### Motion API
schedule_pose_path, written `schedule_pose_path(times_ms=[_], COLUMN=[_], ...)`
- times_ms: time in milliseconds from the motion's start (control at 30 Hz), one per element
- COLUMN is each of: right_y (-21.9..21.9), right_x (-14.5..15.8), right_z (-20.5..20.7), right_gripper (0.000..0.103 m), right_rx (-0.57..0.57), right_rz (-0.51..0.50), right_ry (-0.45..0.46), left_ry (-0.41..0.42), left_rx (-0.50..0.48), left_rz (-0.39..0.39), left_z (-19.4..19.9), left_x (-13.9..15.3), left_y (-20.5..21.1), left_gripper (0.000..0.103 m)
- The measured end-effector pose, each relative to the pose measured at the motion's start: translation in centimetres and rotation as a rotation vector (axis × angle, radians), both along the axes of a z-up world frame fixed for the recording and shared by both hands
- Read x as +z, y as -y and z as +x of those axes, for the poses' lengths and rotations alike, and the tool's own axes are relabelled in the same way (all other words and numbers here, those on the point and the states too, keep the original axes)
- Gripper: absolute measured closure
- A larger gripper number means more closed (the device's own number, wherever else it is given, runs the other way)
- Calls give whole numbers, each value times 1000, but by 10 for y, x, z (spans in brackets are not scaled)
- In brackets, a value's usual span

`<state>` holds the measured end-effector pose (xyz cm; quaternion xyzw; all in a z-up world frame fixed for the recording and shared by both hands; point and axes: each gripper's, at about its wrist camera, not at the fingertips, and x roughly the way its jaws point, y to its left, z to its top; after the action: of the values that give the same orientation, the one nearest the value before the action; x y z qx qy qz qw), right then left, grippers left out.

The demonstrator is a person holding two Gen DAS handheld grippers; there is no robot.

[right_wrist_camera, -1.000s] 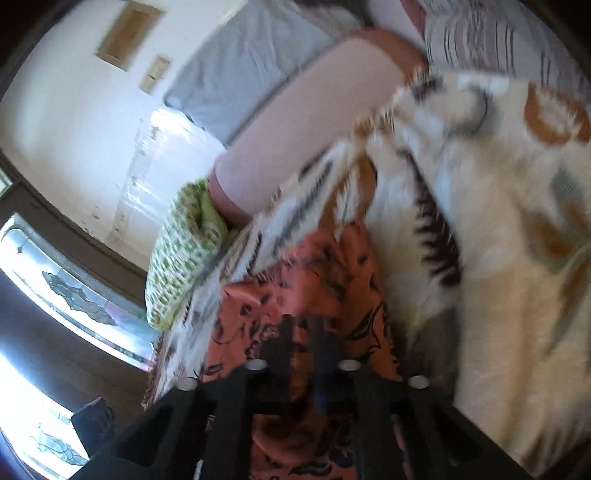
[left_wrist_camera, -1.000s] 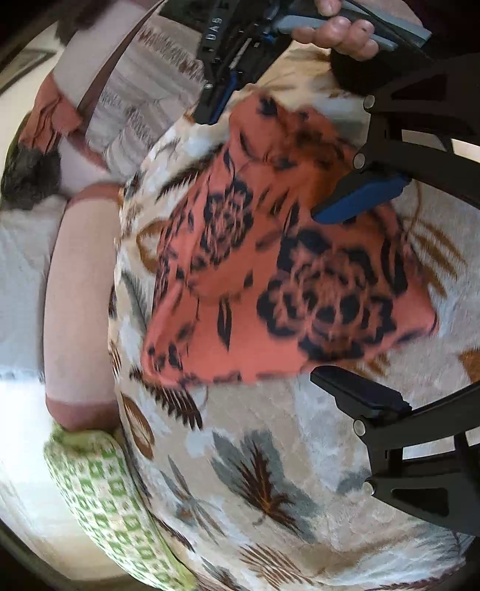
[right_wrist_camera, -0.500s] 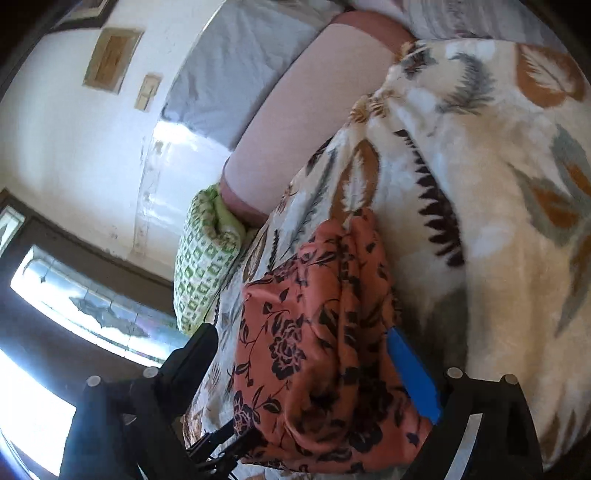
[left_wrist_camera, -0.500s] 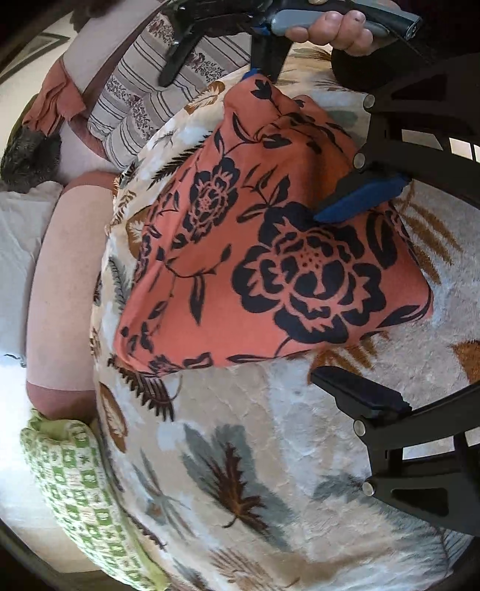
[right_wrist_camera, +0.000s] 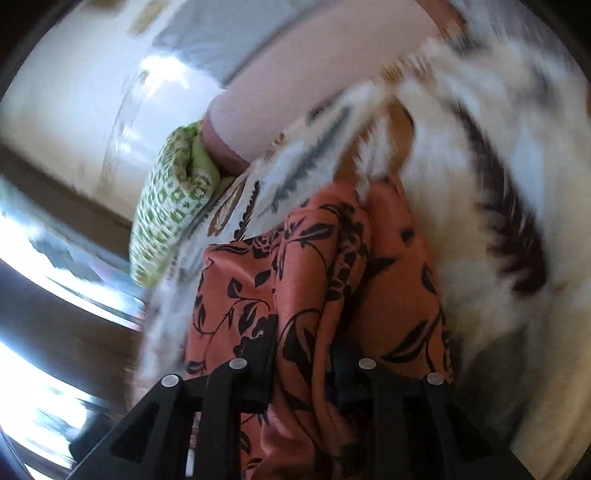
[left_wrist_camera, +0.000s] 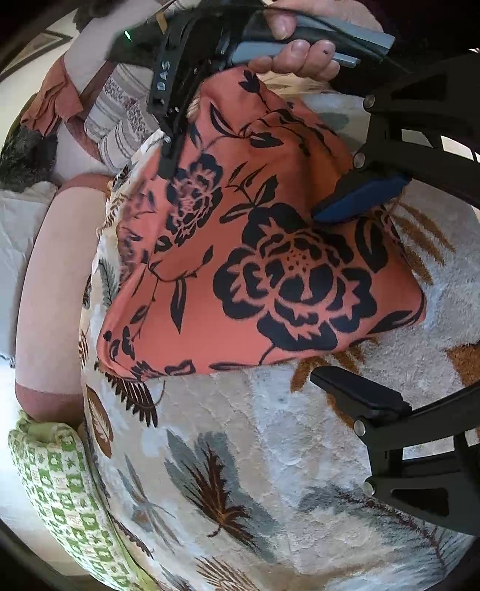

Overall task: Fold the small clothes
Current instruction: 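Release the blouse and press the folded bundle with both tools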

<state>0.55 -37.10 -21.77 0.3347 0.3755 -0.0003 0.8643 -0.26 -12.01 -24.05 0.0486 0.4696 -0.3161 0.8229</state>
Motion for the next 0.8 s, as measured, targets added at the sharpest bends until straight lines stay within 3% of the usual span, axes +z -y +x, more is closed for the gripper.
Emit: schedule_pose_path(times_ms=[100,200,267,333,367,433,467,500,633,700,800], right_y=[-17,-23,-10,11,18,38,44,50,43,32,7], right_x=[31,47,37,2,-13,-25,-22,-14,32,49,63], right_z=[-18,-35,-39,-32,-28,-36,-40,-47,-72,-84,-97], right_gripper=[80,80,80,77,69,44,38,38,38,38,38], right_rx=[-5,-30,-55,-96,-97,-158,-191,-211,-201,-151,-65], right_rz=[-166,-261,-255,-207,-188,-50,5,42,-55,-66,-70], right_ry=[74,107,54,-62,-114,-100,-115,-82,72,136,179], left_ry=[34,61,27,-53,-77,-91,-74,-39,117,202,250], left_rx=[-40,-62,-75,-95,-87,-73,-66,-54,-37,-24,-21], left_rz=[-15,-12,1,5,6,-20,-22,-14,-22,18,125], left_z=[-7,-10,-6,-1,1,4,4,3,-5,-9,-10], left_x=[8,12,5,-5,-8,-4,2,9,44,55,48], left_y=[5,12,19,25,24,17,14,11,7,12,23], left_gripper=[23,23,23,23,23,23,23,23,23,22,21])
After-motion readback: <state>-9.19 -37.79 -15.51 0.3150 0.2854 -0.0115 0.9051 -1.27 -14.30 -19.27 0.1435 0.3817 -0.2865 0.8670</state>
